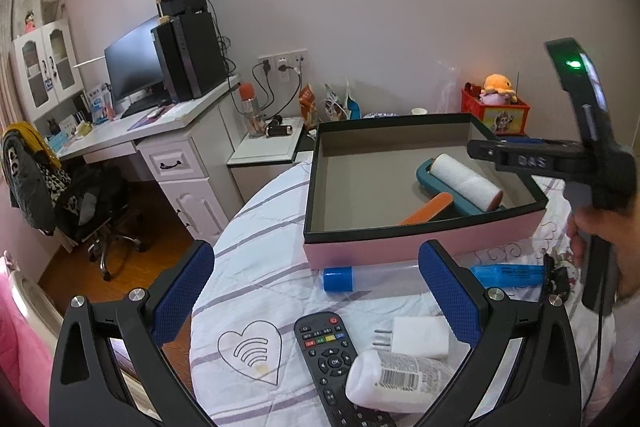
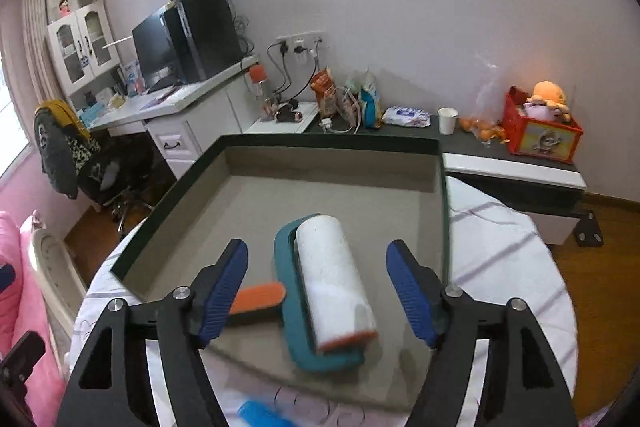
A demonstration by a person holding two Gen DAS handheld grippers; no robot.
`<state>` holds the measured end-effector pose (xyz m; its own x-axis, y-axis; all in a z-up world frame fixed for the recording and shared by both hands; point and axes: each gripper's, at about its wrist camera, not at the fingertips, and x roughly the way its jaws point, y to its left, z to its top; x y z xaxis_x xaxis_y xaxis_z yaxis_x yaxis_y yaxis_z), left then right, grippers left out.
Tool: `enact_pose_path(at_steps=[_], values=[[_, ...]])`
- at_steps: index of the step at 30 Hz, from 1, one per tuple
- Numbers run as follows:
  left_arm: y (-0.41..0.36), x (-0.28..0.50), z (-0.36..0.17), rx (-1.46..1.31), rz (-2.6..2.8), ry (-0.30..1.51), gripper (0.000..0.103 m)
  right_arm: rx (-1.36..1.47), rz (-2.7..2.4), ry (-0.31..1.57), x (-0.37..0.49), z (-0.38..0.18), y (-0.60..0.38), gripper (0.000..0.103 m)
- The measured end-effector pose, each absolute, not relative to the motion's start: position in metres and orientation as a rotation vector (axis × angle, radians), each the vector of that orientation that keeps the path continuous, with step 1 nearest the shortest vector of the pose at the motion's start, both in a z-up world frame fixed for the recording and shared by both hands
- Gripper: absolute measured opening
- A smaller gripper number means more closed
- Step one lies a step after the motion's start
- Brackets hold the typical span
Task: Organize rigid objects
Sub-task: 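Carry the lint roller with the right gripper into the pink box and release, then move the left gripper toward the black TV remote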
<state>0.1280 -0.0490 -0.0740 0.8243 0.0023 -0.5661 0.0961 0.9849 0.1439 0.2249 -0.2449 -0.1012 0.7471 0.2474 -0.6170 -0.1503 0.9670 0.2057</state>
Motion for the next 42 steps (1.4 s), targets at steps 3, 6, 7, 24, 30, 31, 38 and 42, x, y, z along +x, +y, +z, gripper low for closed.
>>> enact_pose_path(at_steps=[3, 6, 7, 24, 30, 31, 38, 42], values=[[-0.050, 0.114, -0.068, 0.164, -0.054, 0.585, 0.103, 0.136, 0.199, 0.672, 0.196, -0.089, -0.238, 0.080], [-0.050, 0.099, -0.059, 0.154, -0.053, 0.567, 0.103, 0.124, 0.181, 0.653, 0.169, -0.077, -0.231, 0.081], [-0.050, 0.094, -0.057, 0.154, -0.053, 0.563, 0.103, 0.118, 0.171, 0.634, 0.154, -0.071, -0.228, 0.082], [-0.036, -0.002, 0.009, 0.103, -0.030, 0.405, 0.103, 0.036, 0.099, 0.437, 0.016, -0.008, -0.208, 0.103], [-0.034, -0.023, 0.024, 0.098, -0.035, 0.367, 0.103, 0.020, 0.103, 0.415, -0.003, -0.001, -0.199, 0.103], [-0.035, -0.026, 0.025, 0.101, -0.038, 0.365, 0.103, 0.020, 0.102, 0.410, -0.007, 0.000, -0.199, 0.103], [-0.037, -0.035, 0.029, 0.108, -0.042, 0.354, 0.103, 0.018, 0.097, 0.406, -0.017, 0.001, -0.199, 0.103], [-0.038, -0.037, 0.029, 0.109, -0.042, 0.353, 0.103, 0.018, 0.092, 0.410, -0.020, 0.000, -0.201, 0.103]])
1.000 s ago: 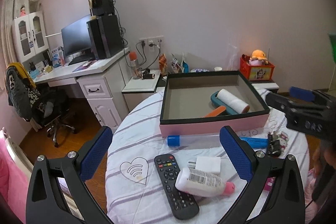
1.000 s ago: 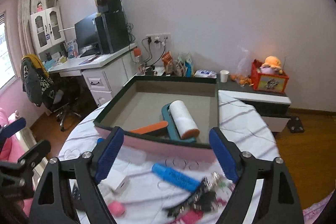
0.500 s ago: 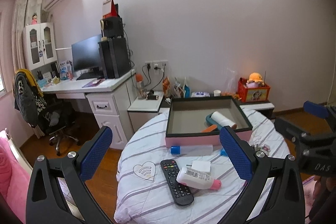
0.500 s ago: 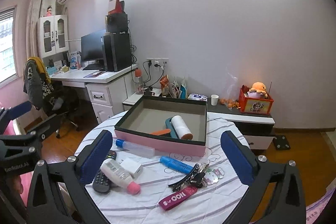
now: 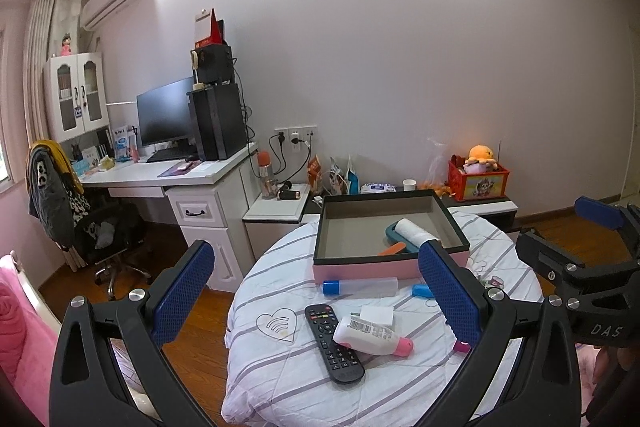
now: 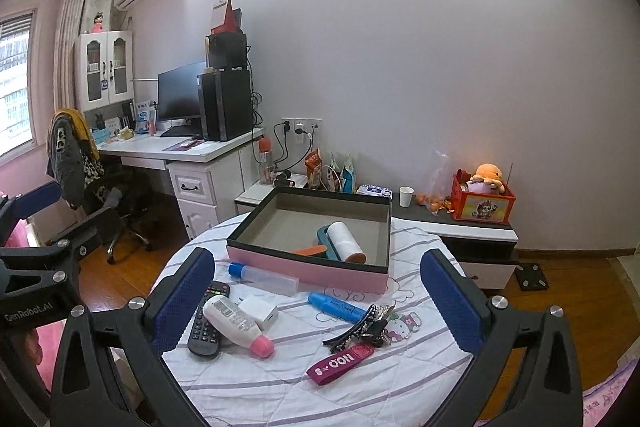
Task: Organize rigid objects
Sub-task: 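Move the left gripper toward the black TV remote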
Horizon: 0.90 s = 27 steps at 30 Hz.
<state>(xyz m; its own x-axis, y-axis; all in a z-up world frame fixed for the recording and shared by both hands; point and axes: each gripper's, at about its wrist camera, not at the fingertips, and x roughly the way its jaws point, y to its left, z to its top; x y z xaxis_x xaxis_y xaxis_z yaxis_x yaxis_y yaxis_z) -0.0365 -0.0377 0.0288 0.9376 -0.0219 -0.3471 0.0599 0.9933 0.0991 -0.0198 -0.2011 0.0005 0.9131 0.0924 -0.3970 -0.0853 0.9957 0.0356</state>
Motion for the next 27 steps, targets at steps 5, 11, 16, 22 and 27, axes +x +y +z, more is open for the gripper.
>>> enact_pose_path(at_steps=[5, 11, 16, 22, 27], values=[[-0.037, -0.038, 0.029, 0.108, -0.043, 0.352, 0.103, 0.019, 0.089, 0.409, -0.021, 0.001, -0.202, 0.103], [-0.039, -0.035, 0.029, 0.110, -0.042, 0.362, 0.103, 0.018, 0.095, 0.414, -0.020, 0.001, -0.203, 0.103], [-0.043, -0.026, 0.026, 0.118, -0.043, 0.383, 0.103, 0.015, 0.099, 0.443, -0.010, -0.007, -0.203, 0.103], [-0.042, -0.008, -0.001, 0.142, -0.034, 0.448, 0.103, 0.020, 0.100, 0.503, 0.007, -0.030, -0.203, 0.103], [-0.030, 0.009, -0.039, 0.159, -0.001, 0.542, 0.103, 0.019, 0.114, 0.591, 0.026, -0.065, -0.197, 0.103]])
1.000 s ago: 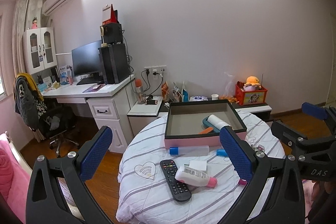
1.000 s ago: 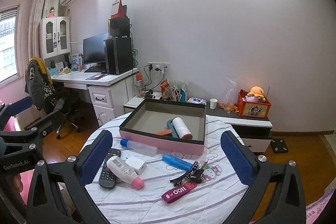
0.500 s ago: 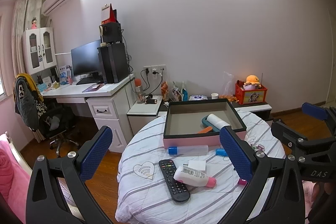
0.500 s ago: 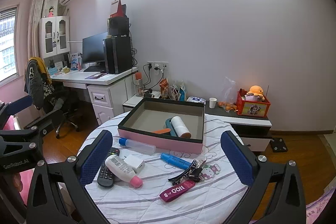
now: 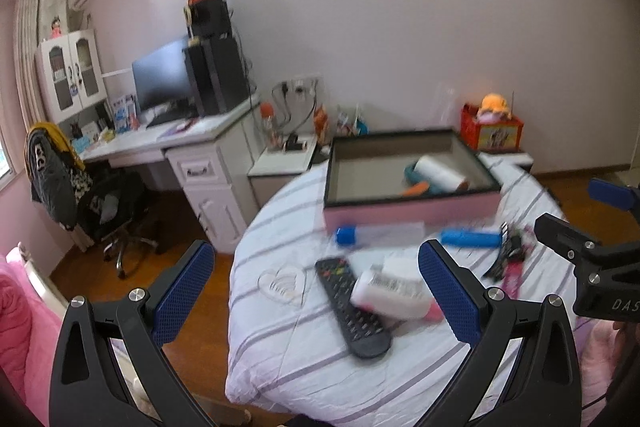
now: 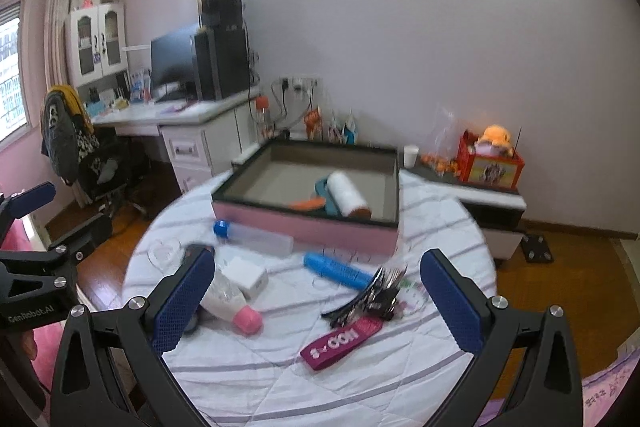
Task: Organize rigid objects
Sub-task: 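Move the left gripper toward the black TV remote, then grasp the black TV remote lengthwise with the left gripper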
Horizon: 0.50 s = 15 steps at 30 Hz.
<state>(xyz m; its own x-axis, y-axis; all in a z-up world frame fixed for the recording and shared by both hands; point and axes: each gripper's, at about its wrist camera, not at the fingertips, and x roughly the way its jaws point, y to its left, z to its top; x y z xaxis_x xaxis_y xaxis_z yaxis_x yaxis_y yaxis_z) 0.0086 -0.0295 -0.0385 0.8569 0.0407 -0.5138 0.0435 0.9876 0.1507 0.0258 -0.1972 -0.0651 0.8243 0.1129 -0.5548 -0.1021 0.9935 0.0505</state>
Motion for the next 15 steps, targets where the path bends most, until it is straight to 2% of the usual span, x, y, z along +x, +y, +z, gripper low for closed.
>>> enact_pose_path(at_steps=[8, 15], values=[[-0.015, 0.027, -0.095, 0.176, 0.002, 0.677, 0.103, -0.063, 0.220, 0.712, 0.056, -0.121, -0.155, 0.103], [-0.003, 0.041, -0.119, 0.166, -0.008, 0.746, 0.103, -0.125, 0.237, 0.769, 0.073, -0.145, -0.137, 0.103]])
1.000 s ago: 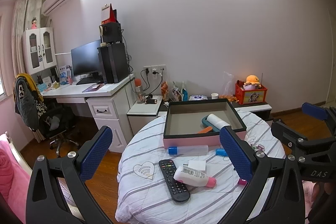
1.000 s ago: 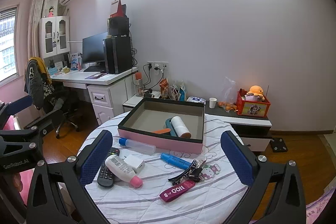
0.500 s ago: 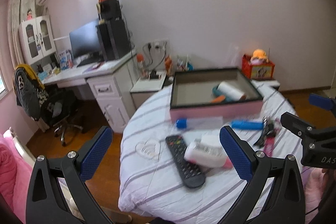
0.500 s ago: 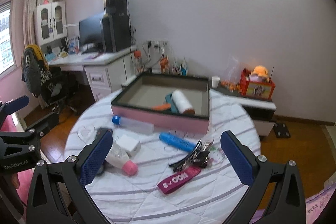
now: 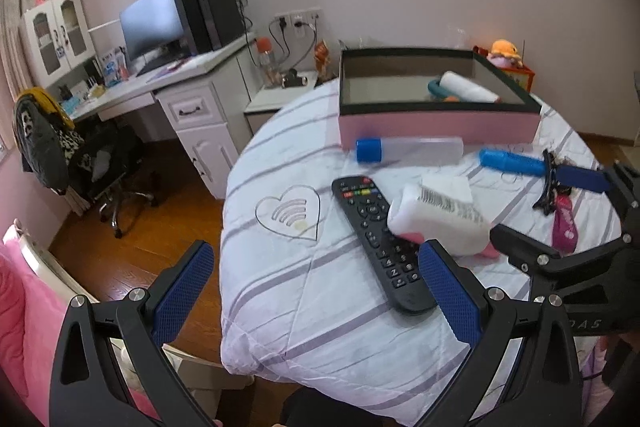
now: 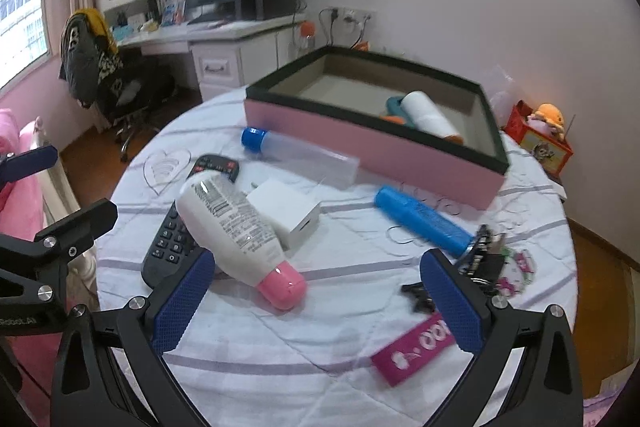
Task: Organize rigid objects
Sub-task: 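Grasp the black TV remote lengthwise with the left gripper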
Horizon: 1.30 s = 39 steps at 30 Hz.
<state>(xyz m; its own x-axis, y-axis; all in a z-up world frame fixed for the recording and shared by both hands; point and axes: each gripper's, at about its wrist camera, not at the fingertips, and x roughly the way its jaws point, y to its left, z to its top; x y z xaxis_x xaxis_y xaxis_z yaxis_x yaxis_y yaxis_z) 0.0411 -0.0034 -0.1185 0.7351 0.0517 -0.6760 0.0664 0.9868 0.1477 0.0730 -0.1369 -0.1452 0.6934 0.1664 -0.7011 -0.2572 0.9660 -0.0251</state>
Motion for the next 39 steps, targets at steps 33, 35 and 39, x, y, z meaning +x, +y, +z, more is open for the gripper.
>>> enact_pose_path(at_steps=[33, 35, 39], values=[[-0.023, 0.100, -0.186, 0.098, -0.167, 0.940, 0.099, -0.159, 0.210, 0.815, 0.093, -0.162, -0.177, 0.103], [-0.016, 0.101, -0.185, 0.086, -0.176, 0.945, 0.093, -0.152, 0.216, 0.814, 0.093, -0.163, -0.175, 0.103], [-0.002, 0.099, -0.182, 0.077, -0.167, 0.951, 0.084, -0.136, 0.231, 0.817, 0.093, -0.165, -0.172, 0.103]])
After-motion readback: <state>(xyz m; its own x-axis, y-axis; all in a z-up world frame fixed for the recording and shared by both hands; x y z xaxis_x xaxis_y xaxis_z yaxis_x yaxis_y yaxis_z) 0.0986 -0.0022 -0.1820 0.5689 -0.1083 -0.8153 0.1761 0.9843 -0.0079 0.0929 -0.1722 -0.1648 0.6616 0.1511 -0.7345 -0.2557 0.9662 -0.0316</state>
